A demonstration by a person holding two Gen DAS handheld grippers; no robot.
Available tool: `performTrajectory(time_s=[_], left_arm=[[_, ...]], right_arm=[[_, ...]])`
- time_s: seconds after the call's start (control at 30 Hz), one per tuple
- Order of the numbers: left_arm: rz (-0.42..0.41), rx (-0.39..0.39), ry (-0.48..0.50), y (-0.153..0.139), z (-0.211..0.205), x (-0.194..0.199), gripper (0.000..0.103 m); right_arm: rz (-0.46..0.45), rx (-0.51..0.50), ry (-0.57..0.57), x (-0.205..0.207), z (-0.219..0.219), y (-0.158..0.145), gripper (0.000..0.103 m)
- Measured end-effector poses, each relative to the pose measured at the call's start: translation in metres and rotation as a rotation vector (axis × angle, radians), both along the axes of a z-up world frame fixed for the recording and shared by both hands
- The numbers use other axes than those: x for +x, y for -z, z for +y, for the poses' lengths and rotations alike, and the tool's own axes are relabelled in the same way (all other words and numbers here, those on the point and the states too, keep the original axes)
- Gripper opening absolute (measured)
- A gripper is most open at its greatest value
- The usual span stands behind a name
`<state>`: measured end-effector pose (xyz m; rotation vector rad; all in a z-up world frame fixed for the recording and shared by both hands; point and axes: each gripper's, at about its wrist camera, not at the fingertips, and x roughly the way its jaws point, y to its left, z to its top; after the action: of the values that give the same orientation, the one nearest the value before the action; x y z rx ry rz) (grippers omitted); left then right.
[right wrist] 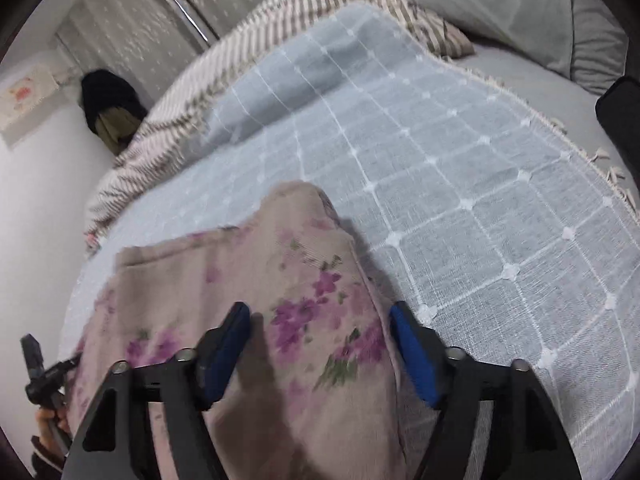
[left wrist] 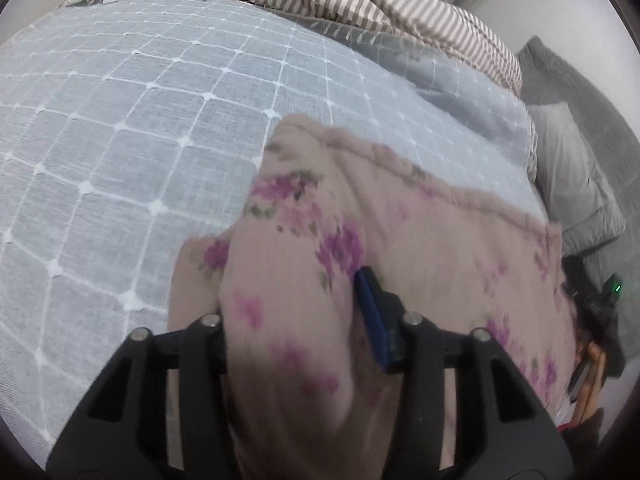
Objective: Fold large clothes
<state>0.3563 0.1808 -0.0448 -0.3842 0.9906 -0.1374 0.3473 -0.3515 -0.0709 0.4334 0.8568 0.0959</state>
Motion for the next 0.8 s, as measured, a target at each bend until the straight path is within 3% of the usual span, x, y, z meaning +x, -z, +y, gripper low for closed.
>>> performTrajectory(time_s=[0.03,0.07,0.1,0.17,0.27,0.3,0.37,0.43,0.47,0.5,0.6,0.67,0.8], left_arm=[[-0.023,-0.015,0.008,-0.005,-0.003,0.002,0.018],[-0.041,-0.018,0.015,-0.009,-0.006,0.0,0.015],[-0.088,-0.035,0.03,-0.017,-0.009,-0.003,0.014],[-0.162,-0.057,0.02,-0.03,-0.008,-0.008,0.013],[-0.258,-0.134,-0.085,-0.042,0.013,-0.017,0.014],[-0.248,-0.124,-0.107,-0.039,0.017,-0.017,0.014],[-0.142,-0.045,-0.114,-0.021,0.011,-0.006,0.016],[0.05,0.059,-0.072,0.012,-0.004,0.007,0.019],[0.059,0.087,-0.068,0.016,-0.008,0.006,0.02],[0.025,0.114,-0.071,0.008,-0.011,0.0,0.022],[0.013,0.159,-0.067,-0.01,-0.015,-0.01,0.039],[0.017,0.192,-0.051,-0.018,-0.018,-0.016,0.067],[-0.007,0.229,-0.031,-0.034,-0.015,-0.036,0.085]], right_arm=[[-0.018,-0.012,-0.025,0.003,0.007,-0.001,0.028],[-0.045,-0.033,-0.03,0.0,0.012,-0.005,0.022],[-0.102,-0.066,-0.043,-0.004,0.019,-0.013,0.02],[-0.195,-0.033,-0.073,-0.011,0.021,-0.027,0.018],[-0.291,0.043,-0.017,-0.016,0.004,-0.042,0.018],[-0.28,0.04,0.006,-0.013,0.0,-0.041,0.018],[-0.158,-0.037,0.043,0.004,-0.001,-0.025,0.018],[0.003,-0.105,0.044,0.022,0.006,-0.001,0.02],[0.083,-0.13,0.031,0.026,0.01,0.014,0.023],[0.084,-0.141,0.036,0.024,0.011,0.016,0.025],[0.035,-0.177,0.066,0.009,0.009,0.0,0.042],[0.033,-0.223,0.075,0.002,0.009,-0.012,0.059],[0.013,-0.249,0.055,-0.015,0.01,-0.036,0.071]])
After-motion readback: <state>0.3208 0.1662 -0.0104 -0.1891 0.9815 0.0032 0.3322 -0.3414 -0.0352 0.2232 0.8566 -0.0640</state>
